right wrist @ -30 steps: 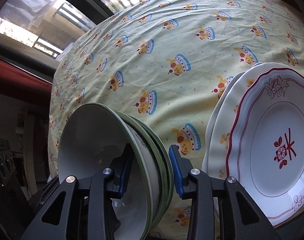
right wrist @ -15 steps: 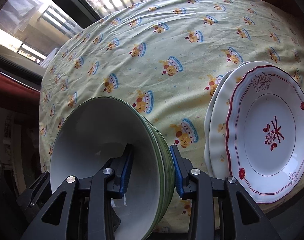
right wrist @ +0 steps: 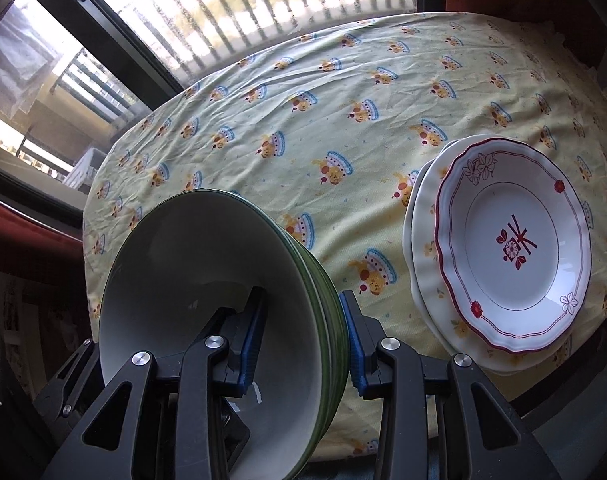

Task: Organize plates and bowls
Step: 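Lower the nested bowls onto the red-rimmed dish with both grippers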

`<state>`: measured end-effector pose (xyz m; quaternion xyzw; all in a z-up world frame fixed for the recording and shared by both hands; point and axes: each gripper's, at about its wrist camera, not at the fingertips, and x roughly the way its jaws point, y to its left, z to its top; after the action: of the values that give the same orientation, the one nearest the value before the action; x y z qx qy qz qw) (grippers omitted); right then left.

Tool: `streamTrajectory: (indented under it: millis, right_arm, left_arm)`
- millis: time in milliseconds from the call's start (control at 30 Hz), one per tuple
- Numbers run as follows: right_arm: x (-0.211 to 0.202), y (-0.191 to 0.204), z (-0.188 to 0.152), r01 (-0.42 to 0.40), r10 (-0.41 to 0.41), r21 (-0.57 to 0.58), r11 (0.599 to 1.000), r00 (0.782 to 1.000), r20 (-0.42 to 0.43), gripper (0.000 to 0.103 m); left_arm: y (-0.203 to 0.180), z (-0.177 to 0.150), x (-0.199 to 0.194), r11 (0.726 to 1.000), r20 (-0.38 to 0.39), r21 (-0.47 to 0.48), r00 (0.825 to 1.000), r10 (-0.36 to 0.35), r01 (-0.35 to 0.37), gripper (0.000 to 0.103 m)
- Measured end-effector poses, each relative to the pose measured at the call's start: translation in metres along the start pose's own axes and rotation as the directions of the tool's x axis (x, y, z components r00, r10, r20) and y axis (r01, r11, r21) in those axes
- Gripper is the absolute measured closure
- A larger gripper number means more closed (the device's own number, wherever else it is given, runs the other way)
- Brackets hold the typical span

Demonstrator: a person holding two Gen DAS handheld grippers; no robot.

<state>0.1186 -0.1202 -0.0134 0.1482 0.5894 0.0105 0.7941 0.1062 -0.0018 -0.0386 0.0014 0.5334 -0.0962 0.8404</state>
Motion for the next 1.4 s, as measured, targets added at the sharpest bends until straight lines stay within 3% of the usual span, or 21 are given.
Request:
streamTrajectory:
  millis: [500, 1400]
  right_arm:
    - [-0.023, -0.042, 0.010, -0.014, 0.018, -0.095, 0.995, 0.999, 0.041, 0.063]
    - [-0.040, -0.153, 0.041, -0.003, 0.006, -0.171, 0.985, 1.000, 0.019, 0.063]
  left_arm:
    - [-0.051, -0.001, -0.004, 0.997, 0.057, -0.078, 0.998, 0.032, -0.027, 0.049]
    - [-0.161, 0.010, 0.023, 0.985, 0.050, -0.170, 0.998, 0.029, -0.020, 0.049]
